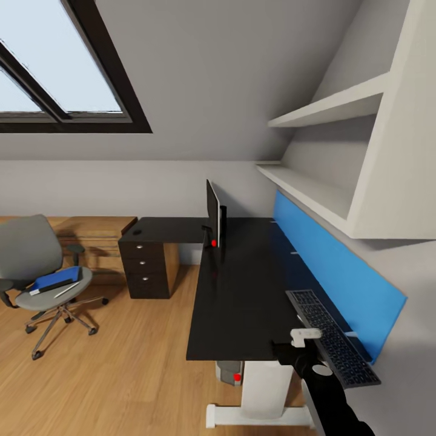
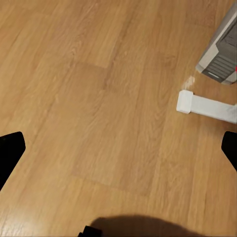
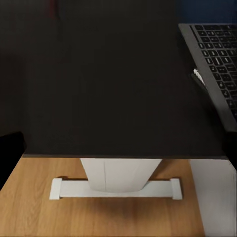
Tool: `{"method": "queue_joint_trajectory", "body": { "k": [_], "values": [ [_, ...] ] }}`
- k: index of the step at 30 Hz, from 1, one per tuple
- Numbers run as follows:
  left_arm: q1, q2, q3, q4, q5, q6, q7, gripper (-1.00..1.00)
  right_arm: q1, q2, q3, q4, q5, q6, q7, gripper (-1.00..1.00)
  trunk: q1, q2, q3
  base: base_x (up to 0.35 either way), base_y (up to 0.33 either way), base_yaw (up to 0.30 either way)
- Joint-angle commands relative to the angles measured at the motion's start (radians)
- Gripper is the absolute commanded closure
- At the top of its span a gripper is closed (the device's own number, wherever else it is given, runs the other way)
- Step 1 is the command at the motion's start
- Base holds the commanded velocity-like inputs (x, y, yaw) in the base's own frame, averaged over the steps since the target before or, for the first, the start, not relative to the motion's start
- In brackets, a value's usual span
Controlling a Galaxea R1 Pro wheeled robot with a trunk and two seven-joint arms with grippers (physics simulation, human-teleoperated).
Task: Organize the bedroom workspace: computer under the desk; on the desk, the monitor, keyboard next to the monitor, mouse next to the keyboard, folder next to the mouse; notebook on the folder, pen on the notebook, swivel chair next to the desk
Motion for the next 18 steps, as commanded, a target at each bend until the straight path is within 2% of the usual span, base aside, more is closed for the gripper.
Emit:
{"method": "queue_joint_trajectory", "body": {
  "k": [1,5,9,13,18],
  "values": [
    [0.000,0.000,0.003,0.001,-0.004,-0.003,0.004,-1.00,0.000,0.000,-0.003,-0.001,0.010,0.005,0.002,-1.00,0.000,-0.001,0.000,0.040,-0.031,0.000],
    [0.000,0.000,0.003,0.001,-0.004,-0.003,0.004,-1.00,0.000,-0.003,-0.014,-0.003,0.010,0.005,0.002,-1.00,0.000,-0.001,0.000,0.020,-0.028,0.000],
    [0.000,0.000,0.003,0.001,-0.004,-0.003,0.004,-1.00,0.000,-0.004,-0.026,-0.002,0.010,0.005,0.000,-1.00,0.000,-0.001,0.000,0.006,-0.177,0.000],
    [0.000,0.000,0.003,0.001,-0.004,-0.003,0.004,-1.00,0.000,-0.005,-0.055,-0.003,0.010,0.006,0.002,-1.00,0.000,-0.001,0.000,0.002,-0.202,0.000],
    [0.000,0.000,0.003,0.001,-0.003,-0.003,0.004,-1.00,0.000,-0.010,-0.075,-0.004,0.010,0.006,0.003,-1.00,0.000,-0.001,0.000,0.001,-0.078,0.000]
  ]
}}
